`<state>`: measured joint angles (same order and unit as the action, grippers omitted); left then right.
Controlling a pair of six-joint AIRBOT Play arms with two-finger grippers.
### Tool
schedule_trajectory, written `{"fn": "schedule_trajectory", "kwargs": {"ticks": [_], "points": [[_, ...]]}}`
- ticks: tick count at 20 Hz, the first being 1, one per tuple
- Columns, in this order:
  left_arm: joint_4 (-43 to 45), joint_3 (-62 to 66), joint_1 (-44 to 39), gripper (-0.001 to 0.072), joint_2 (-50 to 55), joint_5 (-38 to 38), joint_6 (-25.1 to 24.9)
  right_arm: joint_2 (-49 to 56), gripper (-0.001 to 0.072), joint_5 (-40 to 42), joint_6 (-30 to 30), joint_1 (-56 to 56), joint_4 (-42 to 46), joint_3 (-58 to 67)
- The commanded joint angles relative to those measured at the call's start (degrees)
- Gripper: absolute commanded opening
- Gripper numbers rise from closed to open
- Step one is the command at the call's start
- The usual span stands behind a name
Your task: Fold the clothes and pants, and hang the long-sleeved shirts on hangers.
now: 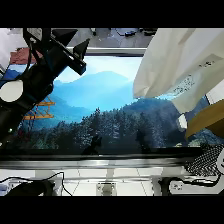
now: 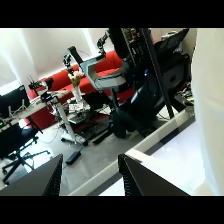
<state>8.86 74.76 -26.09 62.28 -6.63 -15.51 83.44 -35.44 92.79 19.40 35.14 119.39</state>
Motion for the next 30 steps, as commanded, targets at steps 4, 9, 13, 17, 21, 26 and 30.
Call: {"fn": "schedule_trajectory", "kwargs": {"ticks": [4,9,13,17,21,26,30], "points": [[0.02,-0.09,0.04,0.0441,0.02,0.00,2.03,-0.81,0.0055,9.40,-5.73,6.12,-7.10,0.07],[0.02,-0.11,0.02,0.0441,0.02,-0.02,2.03,-1.90,0.0055,18.99,-6.56,10.03,-8.83,0.07],[0.02,-0.11,0.00,0.0441,0.02,-0.02,2.08,-1.88,0.0055,24.96,-6.34,13.11,-12.20,0.07],[0.02,-0.11,0.00,0.0440,0.02,-0.28,4.39,-1.75,0.0055,27.58,-6.27,17.33,-18.21,0.04],[0.02,-0.13,0.00,0.0439,0.02,-3.13,4.39,-1.05,0.0055,25.92,-3.80,21.77,-23.96,0.04],[0.02,-0.13,-0.02,0.0438,0.02,-3.69,4.39,-0.81,0.0055,19.21,-4.00,25.16,-24.15,0.04],[0.02,-0.13,-0.02,0.0416,0.02,-3.69,4.39,-0.83,0.0055,8.61,-9.31,24.68,-23.71,0.07]]}}
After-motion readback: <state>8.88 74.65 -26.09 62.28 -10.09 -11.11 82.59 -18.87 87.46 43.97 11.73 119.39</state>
